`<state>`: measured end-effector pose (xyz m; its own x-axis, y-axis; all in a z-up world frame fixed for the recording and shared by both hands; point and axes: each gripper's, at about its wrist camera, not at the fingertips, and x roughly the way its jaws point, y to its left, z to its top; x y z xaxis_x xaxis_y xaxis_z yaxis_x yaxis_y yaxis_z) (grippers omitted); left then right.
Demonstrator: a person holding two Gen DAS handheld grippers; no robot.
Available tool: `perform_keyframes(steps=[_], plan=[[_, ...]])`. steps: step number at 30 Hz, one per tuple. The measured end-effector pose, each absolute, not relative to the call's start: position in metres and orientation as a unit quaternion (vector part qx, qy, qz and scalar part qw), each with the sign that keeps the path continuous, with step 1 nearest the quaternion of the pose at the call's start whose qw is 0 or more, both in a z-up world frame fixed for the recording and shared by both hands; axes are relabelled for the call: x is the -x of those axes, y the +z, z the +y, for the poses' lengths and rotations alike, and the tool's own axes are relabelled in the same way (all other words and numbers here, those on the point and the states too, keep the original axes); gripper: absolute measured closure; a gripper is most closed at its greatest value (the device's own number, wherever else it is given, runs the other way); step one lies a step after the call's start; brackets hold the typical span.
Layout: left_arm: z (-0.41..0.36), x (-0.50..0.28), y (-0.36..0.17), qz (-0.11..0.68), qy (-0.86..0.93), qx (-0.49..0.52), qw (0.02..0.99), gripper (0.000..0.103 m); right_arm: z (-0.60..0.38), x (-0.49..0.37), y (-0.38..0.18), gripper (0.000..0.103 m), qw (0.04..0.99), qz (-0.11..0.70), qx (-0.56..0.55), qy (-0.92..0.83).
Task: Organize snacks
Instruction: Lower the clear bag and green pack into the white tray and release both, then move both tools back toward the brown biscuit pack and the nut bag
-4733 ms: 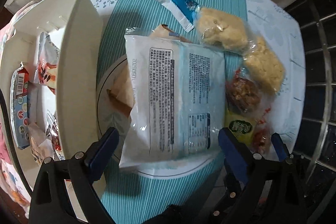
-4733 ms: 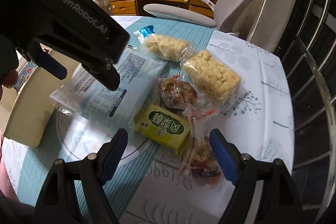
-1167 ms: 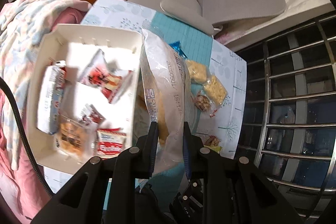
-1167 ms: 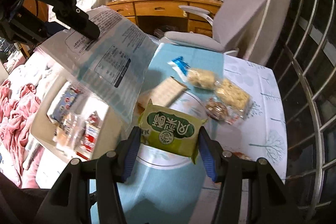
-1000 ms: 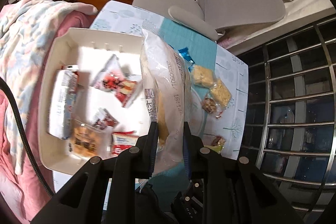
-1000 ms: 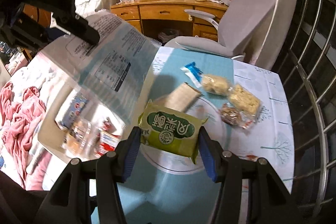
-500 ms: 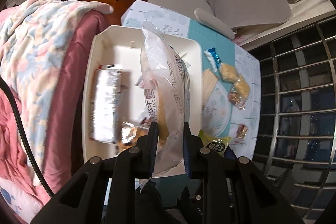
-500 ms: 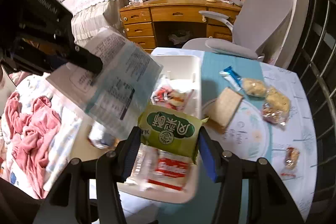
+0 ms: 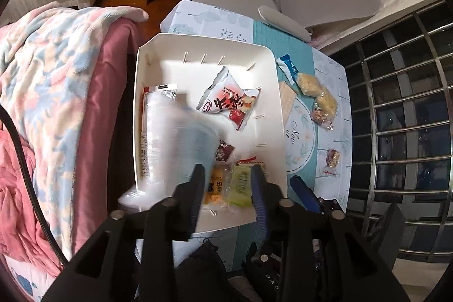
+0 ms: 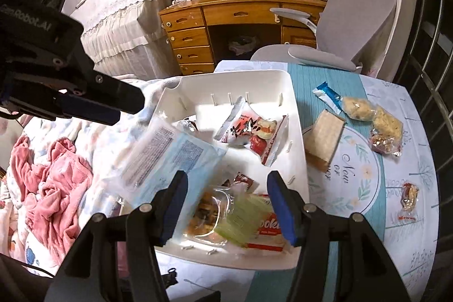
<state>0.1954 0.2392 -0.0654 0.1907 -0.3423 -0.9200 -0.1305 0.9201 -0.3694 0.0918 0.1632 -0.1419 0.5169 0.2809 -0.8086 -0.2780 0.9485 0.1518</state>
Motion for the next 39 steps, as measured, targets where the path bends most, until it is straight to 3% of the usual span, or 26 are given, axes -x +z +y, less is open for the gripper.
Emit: perform_keyframes(steps=[6, 8, 27, 39], plan=[[0.227, -0.192, -0.063, 0.638, -0.085, 0.168, 0.747, 0.040, 0.152, -0.083, -0.145, 0.037, 0.861, 0.484, -0.035, 0.151], [0.218, -0.192, -0.063, 0.640, -0.093, 0.160, 0.746, 0.037, 0.147, -0.082, -0.147, 0.037, 0.856, 0.494, -0.049, 0.144], [0.134, -0.202, -0.068, 0.647, -0.129, 0.106, 0.744, 0.025, 0.027, -0.084, -0.174, 0.037, 0.786, 0.580, -0.215, 0.025], [0.075, -0.248, -0.080, 0.644, -0.118, 0.092, 0.750, 0.018, -0.071, -0.121, -0.190, 0.037, 0.750, 0.596, -0.281, -0.050]])
